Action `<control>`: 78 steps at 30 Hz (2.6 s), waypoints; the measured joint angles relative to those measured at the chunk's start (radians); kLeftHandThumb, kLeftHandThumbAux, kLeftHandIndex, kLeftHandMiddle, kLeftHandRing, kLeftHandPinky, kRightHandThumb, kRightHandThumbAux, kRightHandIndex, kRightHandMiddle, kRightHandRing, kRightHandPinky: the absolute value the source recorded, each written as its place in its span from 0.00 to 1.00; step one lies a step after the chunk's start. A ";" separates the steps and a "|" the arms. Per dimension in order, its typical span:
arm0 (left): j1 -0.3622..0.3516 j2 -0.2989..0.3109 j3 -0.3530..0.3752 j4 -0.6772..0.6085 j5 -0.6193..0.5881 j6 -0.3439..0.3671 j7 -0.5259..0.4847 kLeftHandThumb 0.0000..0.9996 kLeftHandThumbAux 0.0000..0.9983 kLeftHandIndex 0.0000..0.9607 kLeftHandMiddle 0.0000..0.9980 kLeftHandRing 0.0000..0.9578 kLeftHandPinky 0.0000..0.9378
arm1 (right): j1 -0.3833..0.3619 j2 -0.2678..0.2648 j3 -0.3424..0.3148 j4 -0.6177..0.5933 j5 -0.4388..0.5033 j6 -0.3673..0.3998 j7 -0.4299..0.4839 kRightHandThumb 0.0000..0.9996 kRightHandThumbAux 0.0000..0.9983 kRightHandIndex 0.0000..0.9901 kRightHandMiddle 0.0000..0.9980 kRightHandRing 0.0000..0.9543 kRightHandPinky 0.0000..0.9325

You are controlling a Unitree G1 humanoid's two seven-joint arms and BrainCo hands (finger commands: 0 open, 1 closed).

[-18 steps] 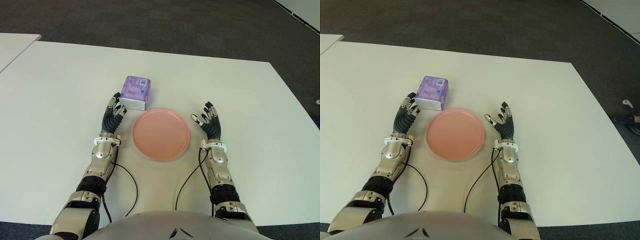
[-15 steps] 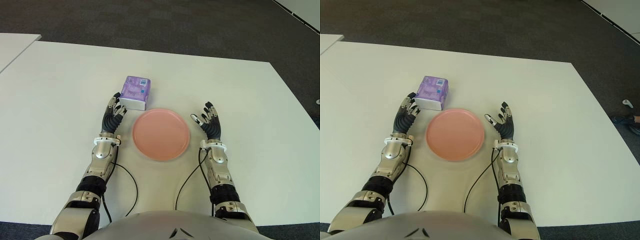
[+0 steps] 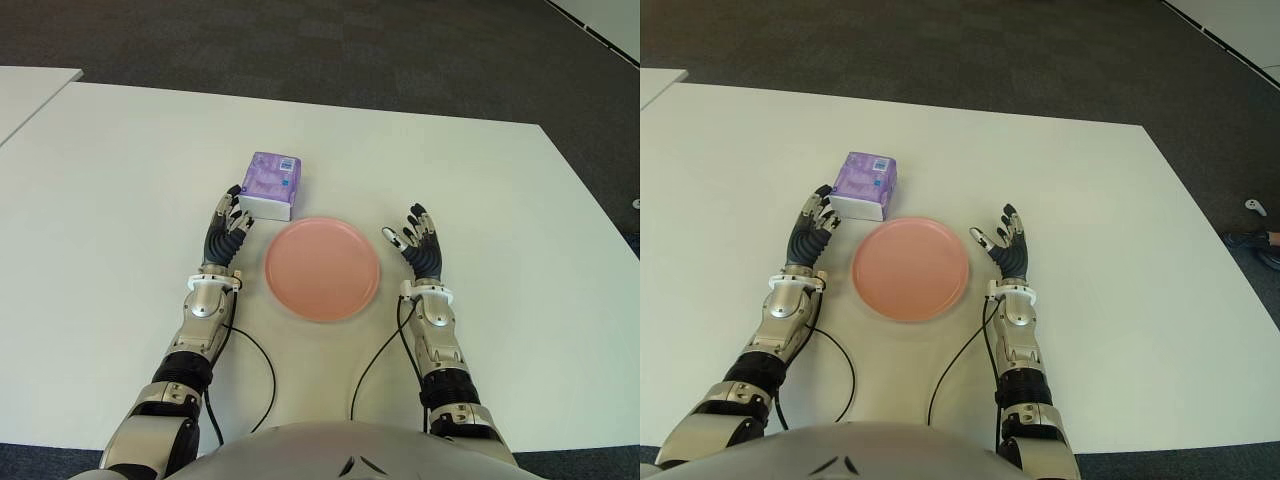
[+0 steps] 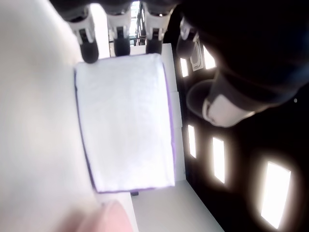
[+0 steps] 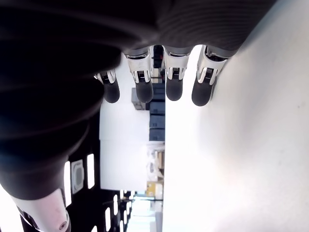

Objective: Put the tissue paper into the plate.

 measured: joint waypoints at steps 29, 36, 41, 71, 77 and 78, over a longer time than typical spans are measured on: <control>0.024 -0.001 0.004 -0.065 -0.008 0.027 -0.007 0.00 0.58 0.00 0.00 0.00 0.00 | -0.004 0.007 0.003 0.004 -0.001 -0.003 -0.005 0.18 0.75 0.05 0.06 0.05 0.09; 0.081 -0.044 -0.005 -0.341 -0.007 0.129 0.017 0.00 0.60 0.02 0.00 0.00 0.01 | -0.007 0.008 0.003 0.002 -0.001 -0.004 -0.005 0.18 0.75 0.05 0.06 0.05 0.09; 0.104 -0.075 0.006 -0.504 0.036 0.152 0.086 0.02 0.63 0.01 0.00 0.00 0.00 | -0.009 0.011 0.003 0.007 0.000 -0.003 -0.005 0.18 0.74 0.04 0.06 0.05 0.08; -0.182 0.348 0.074 -0.371 0.403 0.002 0.239 0.45 0.17 0.00 0.00 0.00 0.00 | -0.029 0.034 0.006 0.033 0.000 -0.006 -0.015 0.19 0.72 0.05 0.07 0.06 0.09; -0.229 0.392 -0.002 -0.273 0.464 -0.056 0.241 0.47 0.15 0.00 0.00 0.00 0.00 | -0.032 0.034 0.003 0.043 0.001 -0.010 -0.015 0.19 0.71 0.05 0.06 0.05 0.08; -0.238 0.400 -0.017 -0.260 0.481 -0.062 0.242 0.47 0.14 0.00 0.00 0.00 0.00 | -0.033 0.034 0.003 0.045 0.001 -0.010 -0.015 0.19 0.71 0.05 0.06 0.05 0.08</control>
